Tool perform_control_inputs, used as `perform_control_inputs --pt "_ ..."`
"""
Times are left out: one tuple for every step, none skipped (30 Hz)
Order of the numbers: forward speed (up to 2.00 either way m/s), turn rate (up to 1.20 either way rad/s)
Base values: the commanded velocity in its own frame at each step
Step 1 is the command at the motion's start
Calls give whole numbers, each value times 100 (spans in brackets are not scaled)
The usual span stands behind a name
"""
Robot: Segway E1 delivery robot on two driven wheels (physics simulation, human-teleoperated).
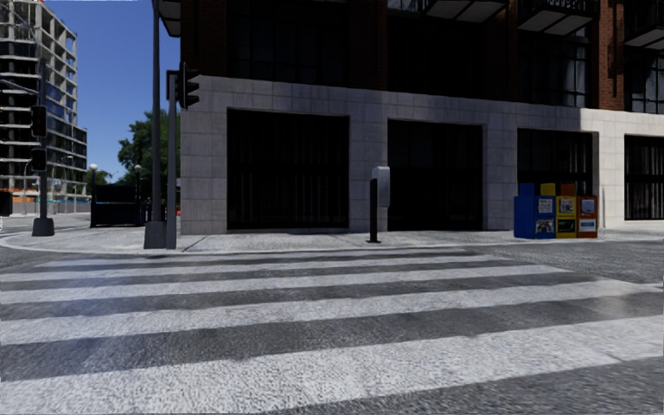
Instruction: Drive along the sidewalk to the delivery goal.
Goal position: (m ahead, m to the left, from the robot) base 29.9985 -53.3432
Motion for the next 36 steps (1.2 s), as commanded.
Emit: perform_control_inputs --pt "200 25" --pt "200 25" --pt "200 25" --pt "200 25" --pt "200 26" --pt "200 28" --pt "200 28" --pt "200 28" --pt "200 29" --pt "200 29" --pt "200 29" --pt "200 25" --pt "200 8" --pt "200 0" --pt "200 0" --pt "200 0" --pt "200 0" --pt "200 0" --pt "200 0" --pt "200 0" --pt "200 0" --pt "200 0" --pt "200 0" --pt "200 0" --pt "200 0" --pt "200 0" --pt "200 0" --pt "200 0" --pt "200 0" --pt "200 0" --pt "200 0" --pt "200 0" --pt "200 0" --pt "200 0" --pt "200 0" --pt "200 0"
